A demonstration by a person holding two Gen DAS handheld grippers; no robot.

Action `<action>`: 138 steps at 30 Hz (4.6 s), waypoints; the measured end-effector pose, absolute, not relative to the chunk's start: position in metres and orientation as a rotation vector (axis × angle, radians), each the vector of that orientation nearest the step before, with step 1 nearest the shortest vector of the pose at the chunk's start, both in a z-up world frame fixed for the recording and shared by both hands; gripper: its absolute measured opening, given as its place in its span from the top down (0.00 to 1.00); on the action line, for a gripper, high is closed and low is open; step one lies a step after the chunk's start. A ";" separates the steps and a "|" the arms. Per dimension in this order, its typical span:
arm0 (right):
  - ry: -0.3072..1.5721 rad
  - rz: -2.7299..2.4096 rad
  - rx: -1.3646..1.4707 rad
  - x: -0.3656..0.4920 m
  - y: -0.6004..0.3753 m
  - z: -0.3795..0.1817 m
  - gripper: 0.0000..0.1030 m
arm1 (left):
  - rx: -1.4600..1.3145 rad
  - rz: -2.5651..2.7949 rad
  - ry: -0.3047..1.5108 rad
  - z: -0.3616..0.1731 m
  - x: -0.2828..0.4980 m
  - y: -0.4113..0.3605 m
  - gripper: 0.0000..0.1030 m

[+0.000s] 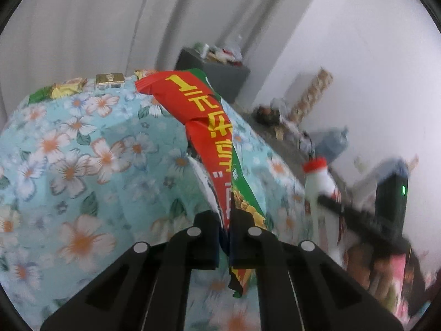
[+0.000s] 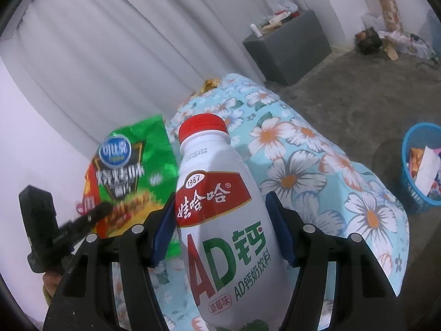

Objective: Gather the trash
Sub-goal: 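Grasp the white AD milk bottle with the right gripper while the left grasps the green chip bag, then lift the bottle and green chip bag and carry them toward the wastebasket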

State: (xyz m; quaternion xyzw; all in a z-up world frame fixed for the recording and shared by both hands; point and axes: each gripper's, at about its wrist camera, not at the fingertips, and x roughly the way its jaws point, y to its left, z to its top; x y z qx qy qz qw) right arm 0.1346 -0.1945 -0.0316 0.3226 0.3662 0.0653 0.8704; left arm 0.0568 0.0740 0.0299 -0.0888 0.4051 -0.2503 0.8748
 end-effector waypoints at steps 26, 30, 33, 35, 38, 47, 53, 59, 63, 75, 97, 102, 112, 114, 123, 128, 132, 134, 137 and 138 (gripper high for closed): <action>0.955 0.274 0.584 0.163 -0.131 -0.043 0.43 | -0.265 -0.610 0.997 -0.002 0.058 0.036 0.90; 0.953 0.278 0.598 0.163 -0.135 -0.044 0.43 | -0.266 -0.588 1.005 -0.008 0.063 0.035 0.85; 0.951 0.279 0.607 0.162 -0.137 -0.045 0.43 | -0.255 -0.578 1.017 -0.013 0.065 0.032 0.82; 0.950 0.281 0.619 0.162 -0.140 -0.046 0.43 | -0.247 -0.571 1.019 -0.015 0.065 0.030 0.79; 0.948 0.281 0.635 0.161 -0.143 -0.048 0.43 | -0.219 -0.559 1.015 -0.018 0.066 0.028 0.79; 0.922 0.247 0.759 0.150 -0.175 -0.050 0.43 | -0.017 -0.479 0.964 -0.017 0.062 0.011 0.81; 0.939 0.196 0.834 0.144 -0.191 -0.055 0.42 | 0.110 -0.432 0.924 -0.021 0.060 -0.004 0.81; 0.959 0.157 0.833 0.140 -0.199 -0.053 0.38 | 0.172 -0.417 0.908 -0.026 0.058 -0.012 0.81; 1.000 0.153 0.809 0.141 -0.198 -0.052 0.36 | 0.196 -0.416 0.894 -0.027 0.056 -0.015 0.81; 1.086 0.170 0.690 0.142 -0.181 -0.056 0.39 | 0.214 -0.411 0.866 -0.027 0.054 -0.015 0.81; 1.048 0.159 0.714 0.125 -0.191 -0.052 0.47 | 0.253 -0.377 0.818 -0.022 0.049 -0.015 0.81; 1.035 0.164 0.715 0.123 -0.192 -0.048 0.47 | 0.258 -0.375 0.806 -0.021 0.046 -0.015 0.86; 1.002 0.176 0.717 0.115 -0.193 -0.036 0.47 | 0.283 -0.389 0.749 -0.010 0.035 -0.019 0.95; 0.994 0.177 0.717 0.114 -0.192 -0.034 0.47 | 0.280 -0.390 0.732 -0.005 0.032 -0.019 0.96; 0.953 0.191 0.719 0.103 -0.194 -0.020 0.47 | 0.260 -0.383 0.669 0.014 0.024 -0.018 0.99; 0.933 0.200 0.717 0.096 -0.196 -0.013 0.47 | 0.257 -0.380 0.638 0.021 0.016 -0.020 0.99; 0.921 0.203 0.716 0.092 -0.199 -0.008 0.47 | 0.252 -0.379 0.623 0.025 0.013 -0.020 0.99; 0.915 0.204 0.715 0.090 -0.200 -0.006 0.47 | 0.251 -0.380 0.619 0.026 0.012 -0.021 0.99; 0.911 0.203 0.716 0.088 -0.201 -0.005 0.47 | 0.251 -0.381 0.612 0.027 0.010 -0.021 0.99; 0.910 0.204 0.717 0.087 -0.201 -0.005 0.47 | 0.250 -0.382 0.611 0.028 0.010 -0.021 0.99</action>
